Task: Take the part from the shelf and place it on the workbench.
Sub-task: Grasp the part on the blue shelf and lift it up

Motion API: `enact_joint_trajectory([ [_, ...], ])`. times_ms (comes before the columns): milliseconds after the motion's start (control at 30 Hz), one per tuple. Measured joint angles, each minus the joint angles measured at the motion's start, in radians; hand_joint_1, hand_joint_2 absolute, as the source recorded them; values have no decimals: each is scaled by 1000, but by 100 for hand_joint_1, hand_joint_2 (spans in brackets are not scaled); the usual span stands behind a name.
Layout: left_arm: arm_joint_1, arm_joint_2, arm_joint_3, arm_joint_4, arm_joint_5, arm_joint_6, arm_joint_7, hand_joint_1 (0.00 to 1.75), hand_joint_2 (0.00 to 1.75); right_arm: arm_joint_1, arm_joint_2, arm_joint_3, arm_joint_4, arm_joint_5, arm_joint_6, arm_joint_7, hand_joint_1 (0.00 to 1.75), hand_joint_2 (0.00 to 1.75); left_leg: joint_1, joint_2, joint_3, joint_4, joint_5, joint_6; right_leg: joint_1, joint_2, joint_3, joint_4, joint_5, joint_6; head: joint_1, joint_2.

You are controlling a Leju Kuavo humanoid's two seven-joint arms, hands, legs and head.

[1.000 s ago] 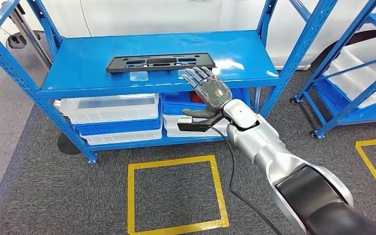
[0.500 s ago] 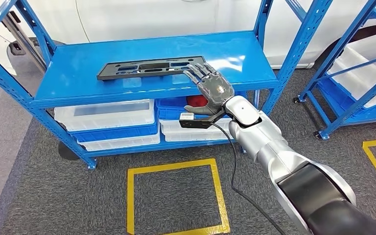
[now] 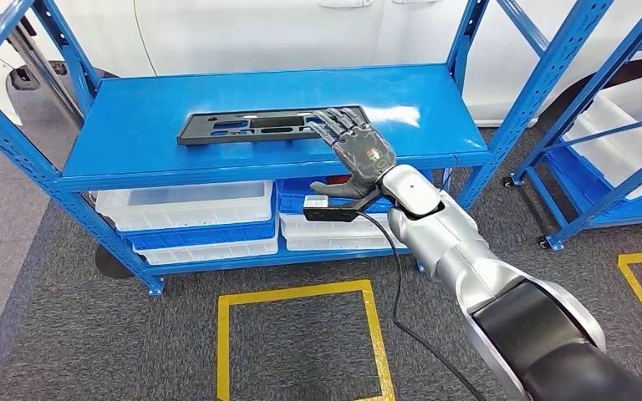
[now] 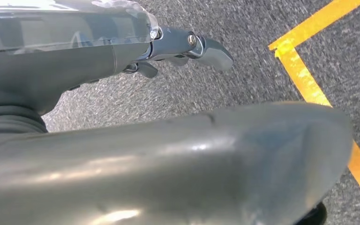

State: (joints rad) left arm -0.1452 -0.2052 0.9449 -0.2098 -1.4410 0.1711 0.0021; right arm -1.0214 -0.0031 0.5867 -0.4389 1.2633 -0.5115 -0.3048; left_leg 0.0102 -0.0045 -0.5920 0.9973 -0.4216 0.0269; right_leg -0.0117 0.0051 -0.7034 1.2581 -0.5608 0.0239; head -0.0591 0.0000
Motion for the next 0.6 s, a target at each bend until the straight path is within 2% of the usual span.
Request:
enact_joint_trajectory([
  [33,1,0,0,0,1,2,0,0,0,7,-1,0,0,-2,-2,-2,0,0,0,-1,5,0,-5,1,-1,0,-33,40,0,1,0,0],
  [67,2,0,0,0,3,3,1,0,0,12,-2,0,0,-3,-3,-3,0,0,0,-2,11,1,-10,0,-3,0,-47,42,21,1,0,0],
  [100,4,0,0,0,4,5,1,0,0,15,-3,0,0,-4,-4,-2,0,0,0,-4,20,2,-17,-2,-3,-1,-41,2,62,0,0,0],
  [133,5,0,0,0,6,6,1,0,0,16,-3,0,0,-4,-6,-1,0,0,0,-5,30,4,-26,-4,-4,-1,-17,-68,114,-2,0,0],
  [167,6,0,0,0,7,6,1,0,0,16,-3,0,0,-4,-7,0,0,0,-2,-5,39,5,-35,-9,-2,-2,10,-136,152,-5,0,0],
  [200,6,0,0,0,7,7,0,0,0,15,-3,0,0,-4,-8,0,0,0,-3,-5,43,8,-43,-14,0,-3,32,-193,175,-9,0,0],
  [233,6,0,0,0,8,8,0,0,0,16,-2,0,0,-4,-9,1,0,0,-5,-5,45,9,-49,-19,2,-3,45,-225,181,-13,0,0],
  [333,5,0,0,0,9,9,-1,0,0,19,-1,0,-1,-5,-13,0,0,0,-6,-3,50,4,-57,-34,6,0,52,-238,167,-26,0,0],
  [400,5,1,0,0,10,10,-1,0,0,18,-1,0,-4,-6,-17,-3,0,0,-5,-1,49,20,-71,-46,2,0,66,-246,161,-38,0,0],
  [433,5,2,0,0,10,10,-1,0,0,17,0,1,-5,-7,-20,-5,0,0,-4,-1,34,54,-88,-52,0,0,75,-249,157,-43,0,0],
  [467,5,2,0,0,11,10,-2,0,0,16,2,1,-6,-8,-22,-8,0,0,-3,0,4,110,-111,-57,-1,0,83,-252,152,-47,0,0],
  [533,6,2,0,0,12,11,-2,0,0,19,5,2,-6,-9,-25,-14,0,0,-2,0,-83,249,-154,-61,0,0,92,-252,143,-50,0,0],
  [567,8,2,0,0,13,12,-2,0,0,22,6,3,-5,-10,-26,-16,0,0,-2,0,-118,294,-155,-61,1,1,98,-252,138,-50,0,0],
  [600,10,2,1,0,13,12,-2,0,0,24,7,4,-5,-11,-26,-17,0,0,-2,0,-136,303,-136,-58,2,1,104,-252,133,-50,0,0],
])
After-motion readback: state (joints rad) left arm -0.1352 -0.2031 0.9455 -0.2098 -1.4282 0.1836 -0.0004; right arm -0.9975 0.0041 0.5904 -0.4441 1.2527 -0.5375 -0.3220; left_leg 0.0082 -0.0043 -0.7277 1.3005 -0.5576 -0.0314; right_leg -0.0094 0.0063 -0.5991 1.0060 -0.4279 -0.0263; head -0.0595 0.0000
